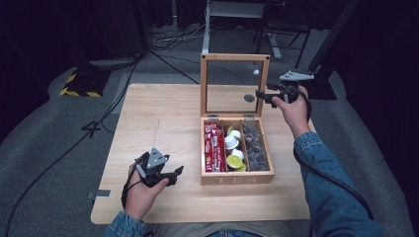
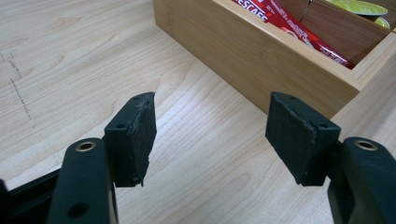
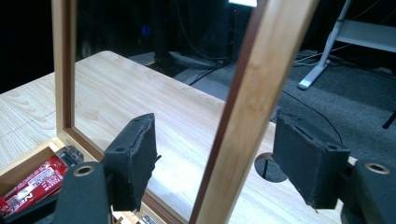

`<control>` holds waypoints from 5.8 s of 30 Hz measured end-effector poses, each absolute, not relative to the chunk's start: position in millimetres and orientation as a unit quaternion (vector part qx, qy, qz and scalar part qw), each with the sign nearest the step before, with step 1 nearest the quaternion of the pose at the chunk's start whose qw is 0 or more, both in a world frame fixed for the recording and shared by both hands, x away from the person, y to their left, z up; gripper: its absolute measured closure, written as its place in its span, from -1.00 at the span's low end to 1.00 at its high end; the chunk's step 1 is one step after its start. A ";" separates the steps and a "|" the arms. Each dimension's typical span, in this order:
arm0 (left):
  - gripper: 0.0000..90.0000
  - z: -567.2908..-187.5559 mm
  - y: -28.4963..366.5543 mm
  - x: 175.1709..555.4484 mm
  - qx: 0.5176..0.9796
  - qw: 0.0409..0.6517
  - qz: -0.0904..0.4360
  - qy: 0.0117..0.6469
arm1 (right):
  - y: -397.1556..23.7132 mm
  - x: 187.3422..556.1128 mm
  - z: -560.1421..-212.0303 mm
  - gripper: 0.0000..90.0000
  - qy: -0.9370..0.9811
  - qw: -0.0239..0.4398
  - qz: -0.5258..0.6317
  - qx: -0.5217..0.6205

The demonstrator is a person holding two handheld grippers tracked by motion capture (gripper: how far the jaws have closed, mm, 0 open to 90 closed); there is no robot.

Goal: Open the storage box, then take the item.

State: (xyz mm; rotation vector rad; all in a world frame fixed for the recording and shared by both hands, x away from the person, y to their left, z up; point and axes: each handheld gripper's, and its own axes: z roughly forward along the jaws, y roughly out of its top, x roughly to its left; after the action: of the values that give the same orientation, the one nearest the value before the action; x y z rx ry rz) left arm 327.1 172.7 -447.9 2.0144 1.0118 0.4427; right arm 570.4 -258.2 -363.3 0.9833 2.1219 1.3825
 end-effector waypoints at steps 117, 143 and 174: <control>-0.37 -496.1 201.1 331.9 0.836 0.309 0.170 0.420 | -86.6 446.8 -429.5 0.57 0.940 -0.022 0.290 0.181; -0.38 -495.7 199.6 331.6 0.838 0.306 0.180 0.415 | -77.7 468.7 -425.6 0.49 0.915 -0.085 0.265 0.293; -0.38 -496.2 200.3 332.2 0.837 0.309 0.180 0.413 | -74.0 495.6 -418.2 0.01 0.895 -0.024 0.332 0.296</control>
State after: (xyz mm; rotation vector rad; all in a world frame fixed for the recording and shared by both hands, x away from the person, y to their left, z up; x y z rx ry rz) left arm 332.2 200.3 -496.2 2.2129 1.0925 0.4745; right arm 495.6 -74.0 -418.2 0.9452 2.8575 1.0583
